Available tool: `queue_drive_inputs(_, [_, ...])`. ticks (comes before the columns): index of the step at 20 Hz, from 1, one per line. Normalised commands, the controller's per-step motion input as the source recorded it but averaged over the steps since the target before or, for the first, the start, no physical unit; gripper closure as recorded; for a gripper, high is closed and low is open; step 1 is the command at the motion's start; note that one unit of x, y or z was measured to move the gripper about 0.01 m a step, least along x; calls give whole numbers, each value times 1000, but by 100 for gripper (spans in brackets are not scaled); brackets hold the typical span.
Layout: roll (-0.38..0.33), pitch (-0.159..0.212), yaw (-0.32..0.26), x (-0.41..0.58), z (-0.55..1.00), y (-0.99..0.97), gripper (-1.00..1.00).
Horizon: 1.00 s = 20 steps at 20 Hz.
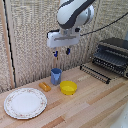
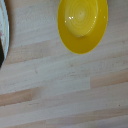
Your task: Notice the yellow vessel located before you. Bring your fastener close to the yellow vessel and smoothly hold it. Transfer the yellow vessel above the white plating and let go of your hold on it, then set the vessel on the plating.
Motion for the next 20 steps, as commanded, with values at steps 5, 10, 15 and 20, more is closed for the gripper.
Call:
queue_drive_inputs(5, [45, 10, -102, -302, -250, -651, -100])
queue_drive_inputs(10, [34, 1, -99, -348, -365, -689, -100])
queue_drive_inputs(15, [-11, 0, -56, -237, -506, -386, -100])
queue_drive_inputs(20, [-64, 11, -14, -115, -601, -130, -100])
